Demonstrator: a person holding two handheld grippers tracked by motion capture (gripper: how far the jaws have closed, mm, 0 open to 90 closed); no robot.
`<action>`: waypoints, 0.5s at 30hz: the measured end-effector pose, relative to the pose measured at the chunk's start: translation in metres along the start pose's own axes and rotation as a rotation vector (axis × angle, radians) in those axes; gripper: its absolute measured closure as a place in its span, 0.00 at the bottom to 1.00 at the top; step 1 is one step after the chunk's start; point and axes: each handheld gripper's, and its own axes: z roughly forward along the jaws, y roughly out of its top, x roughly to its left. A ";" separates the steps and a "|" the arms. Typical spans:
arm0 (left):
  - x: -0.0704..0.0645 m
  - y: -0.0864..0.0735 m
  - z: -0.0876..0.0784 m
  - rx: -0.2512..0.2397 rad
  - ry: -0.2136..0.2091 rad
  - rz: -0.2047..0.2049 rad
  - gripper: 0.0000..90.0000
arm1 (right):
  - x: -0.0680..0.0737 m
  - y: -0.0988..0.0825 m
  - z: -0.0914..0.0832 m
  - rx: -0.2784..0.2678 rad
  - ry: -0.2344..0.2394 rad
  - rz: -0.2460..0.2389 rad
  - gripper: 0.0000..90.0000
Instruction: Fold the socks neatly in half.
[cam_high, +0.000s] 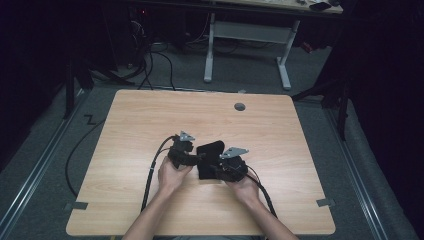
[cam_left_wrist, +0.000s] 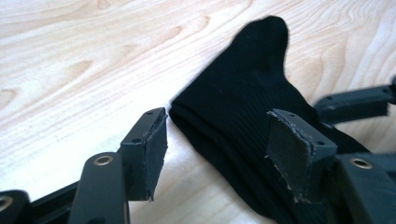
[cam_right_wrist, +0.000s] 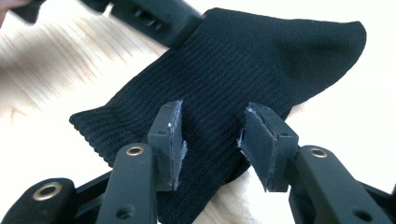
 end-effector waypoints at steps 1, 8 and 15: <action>0.001 0.001 0.000 -0.012 0.000 -0.009 0.43 | 0.001 0.000 -0.001 0.001 -0.002 -0.006 0.63; 0.016 -0.001 0.007 -0.024 0.003 -0.075 0.43 | 0.005 -0.004 -0.004 -0.005 -0.005 -0.026 0.64; 0.013 0.018 0.011 0.005 -0.007 -0.054 0.41 | 0.007 -0.005 -0.005 -0.001 -0.003 -0.035 0.64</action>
